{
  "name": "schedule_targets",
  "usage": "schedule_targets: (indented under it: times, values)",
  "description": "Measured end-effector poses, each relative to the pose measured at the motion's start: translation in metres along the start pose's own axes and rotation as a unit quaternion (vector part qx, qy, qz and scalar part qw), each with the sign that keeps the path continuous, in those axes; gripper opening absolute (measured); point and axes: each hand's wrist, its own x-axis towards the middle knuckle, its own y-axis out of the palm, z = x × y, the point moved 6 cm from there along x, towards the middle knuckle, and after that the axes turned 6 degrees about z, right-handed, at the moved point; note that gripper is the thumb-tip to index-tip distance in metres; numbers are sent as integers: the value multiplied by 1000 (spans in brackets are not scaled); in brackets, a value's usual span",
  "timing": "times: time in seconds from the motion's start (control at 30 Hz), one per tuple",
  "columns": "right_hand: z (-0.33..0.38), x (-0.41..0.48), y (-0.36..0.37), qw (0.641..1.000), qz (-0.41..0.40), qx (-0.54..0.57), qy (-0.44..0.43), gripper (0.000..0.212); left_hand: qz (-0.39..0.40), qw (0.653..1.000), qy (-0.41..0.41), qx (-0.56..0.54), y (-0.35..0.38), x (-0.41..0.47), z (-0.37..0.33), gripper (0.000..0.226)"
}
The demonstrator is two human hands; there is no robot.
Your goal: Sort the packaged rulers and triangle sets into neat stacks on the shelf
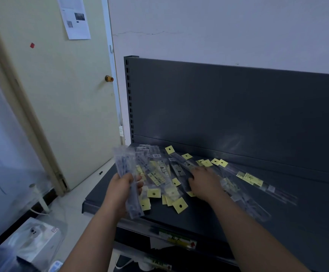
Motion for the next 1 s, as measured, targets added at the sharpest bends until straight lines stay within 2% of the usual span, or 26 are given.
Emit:
schedule_targets:
  times: [0.07, 0.17, 0.23, 0.33, 0.47, 0.57, 0.67, 0.8, 1.0]
  values:
    - [23, -2, -9, 996, -8, 63, -63, 41, -20, 1000, 3, -7, -7, 3, 1, 19]
    - [61, -7, -9, 985, 63, 139, -84, 37, -41, 999, 1, -13, -15, 6, 5, 19]
    - [72, -7, -5, 985, 87, 136, -59, 30, -42, 999, -4, -14, -19, 6, 7, 19]
    - [65, -7, 0, 970, 121, 211, 8, 40, -39, 999, -8, -19, -21, 6, 8, 20]
    - [46, -5, -8, 943, 107, 314, 29, 14, -23, 999, -21, -34, -17, 4, 10, 20]
    - [27, -5, -21, 930, 80, 354, 63, 11, -13, 999, -26, -43, -15, 4, 10, 21]
    - [14, -9, -28, 890, 76, 439, 99, 8, 1, 999, -28, -38, -13, 3, 8, 22]
    - [5, -15, -31, 838, 75, 531, 99, 14, 16, 999, -26, -15, -7, 1, 8, 19]
    - [-15, -27, -55, 800, 75, 593, 54, 11, 29, 999, -8, 26, -2, 2, 5, 21]
